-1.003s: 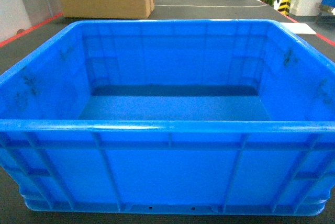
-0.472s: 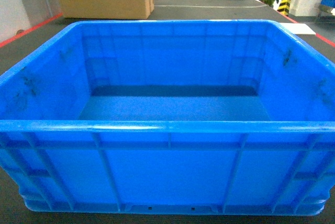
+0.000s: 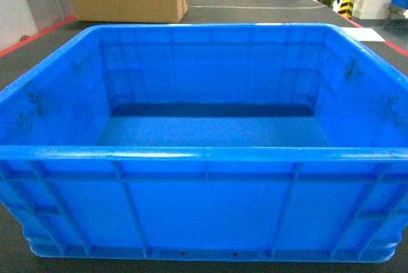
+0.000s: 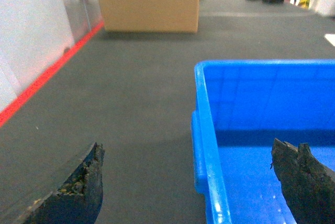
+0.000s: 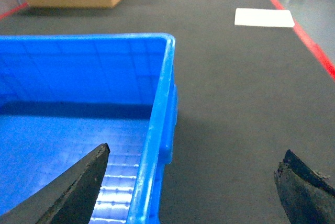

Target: Place box next to blue box on left shelf

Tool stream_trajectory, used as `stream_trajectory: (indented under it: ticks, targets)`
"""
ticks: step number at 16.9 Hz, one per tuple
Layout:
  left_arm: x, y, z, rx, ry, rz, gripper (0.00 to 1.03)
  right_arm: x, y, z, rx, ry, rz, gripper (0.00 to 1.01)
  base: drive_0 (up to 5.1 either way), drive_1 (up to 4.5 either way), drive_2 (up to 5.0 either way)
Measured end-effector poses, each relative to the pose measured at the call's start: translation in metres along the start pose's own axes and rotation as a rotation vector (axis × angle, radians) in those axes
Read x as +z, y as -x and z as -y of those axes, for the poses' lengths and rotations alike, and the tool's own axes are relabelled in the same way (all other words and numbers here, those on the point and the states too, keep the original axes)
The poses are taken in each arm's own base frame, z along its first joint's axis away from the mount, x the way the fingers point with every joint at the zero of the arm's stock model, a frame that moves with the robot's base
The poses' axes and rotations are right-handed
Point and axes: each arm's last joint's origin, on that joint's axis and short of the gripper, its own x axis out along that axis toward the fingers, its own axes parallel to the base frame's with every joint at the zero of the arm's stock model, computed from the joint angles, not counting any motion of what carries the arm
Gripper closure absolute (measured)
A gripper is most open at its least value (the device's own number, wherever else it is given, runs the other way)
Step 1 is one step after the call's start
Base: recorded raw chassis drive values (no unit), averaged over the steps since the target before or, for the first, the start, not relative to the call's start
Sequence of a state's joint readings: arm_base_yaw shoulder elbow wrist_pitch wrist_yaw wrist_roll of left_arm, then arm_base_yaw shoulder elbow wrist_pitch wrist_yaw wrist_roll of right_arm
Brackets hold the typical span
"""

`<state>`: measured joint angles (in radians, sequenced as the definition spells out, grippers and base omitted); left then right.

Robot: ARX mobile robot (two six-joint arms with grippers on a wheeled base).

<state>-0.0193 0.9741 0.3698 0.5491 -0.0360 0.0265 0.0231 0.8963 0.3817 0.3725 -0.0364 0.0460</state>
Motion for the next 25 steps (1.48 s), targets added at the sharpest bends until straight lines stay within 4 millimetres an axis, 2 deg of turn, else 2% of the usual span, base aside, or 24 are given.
stream_trajectory:
  ticks: [1,3,5,8,13,14,16,17,21,22,23,25]
  targets:
    - [-0.003,-0.025,0.002,-0.001,0.0,-0.095,0.05,0.004,-0.021,-0.002,0.007,-0.003,-0.087,0.03,0.0,0.0,0.0]
    - [-0.005,-0.06,0.007,-0.004,-0.009,-0.215,0.05,0.013,-0.057,-0.007,0.026,-0.02,-0.208,0.03,0.0,0.0,0.0]
    - [-0.006,-0.079,0.015,-0.029,-0.003,-0.279,0.05,0.014,-0.082,-0.016,0.053,-0.031,-0.294,0.03,0.0,0.0,0.0]
    - [-0.032,-0.091,0.022,-0.056,0.017,-0.458,0.05,-0.003,-0.099,-0.017,0.047,-0.067,-0.444,0.03,0.0,0.0,0.0]
    - [-0.032,-0.095,0.024,-0.052,0.039,-0.53,0.05,-0.011,-0.104,-0.02,0.057,-0.101,-0.52,0.03,0.0,0.0,0.0]
    - [-0.032,-0.095,0.024,-0.052,0.042,-0.535,0.05,-0.012,-0.104,-0.021,0.05,-0.097,-0.525,0.11,0.0,0.0,0.0]
    - [-0.032,-0.095,0.027,-0.066,0.054,-0.541,0.05,-0.013,-0.105,-0.021,0.05,-0.097,-0.526,0.33,0.0,0.0,0.0]
    - [-0.032,-0.094,0.028,-0.065,0.05,-0.543,0.12,-0.013,-0.105,-0.021,0.05,-0.096,-0.526,0.42,0.0,0.0,0.0]
    - [-0.031,-0.092,0.027,-0.069,0.051,-0.563,0.56,-0.013,-0.104,-0.025,0.064,-0.084,-0.526,0.86,0.0,0.0,0.0]
    - [-0.031,-0.091,0.027,-0.068,0.05,-0.569,0.67,-0.013,-0.103,-0.026,0.055,-0.073,-0.521,0.91,0.0,0.0,0.0]
    - [-0.031,-0.091,0.027,-0.068,0.051,-0.572,0.78,-0.013,-0.103,-0.028,0.061,-0.071,-0.518,0.91,0.0,0.0,0.0]
    - [-0.028,-0.089,0.03,-0.06,0.054,-0.564,0.92,-0.013,-0.1,-0.031,0.057,-0.071,-0.506,0.91,0.0,0.0,0.0]
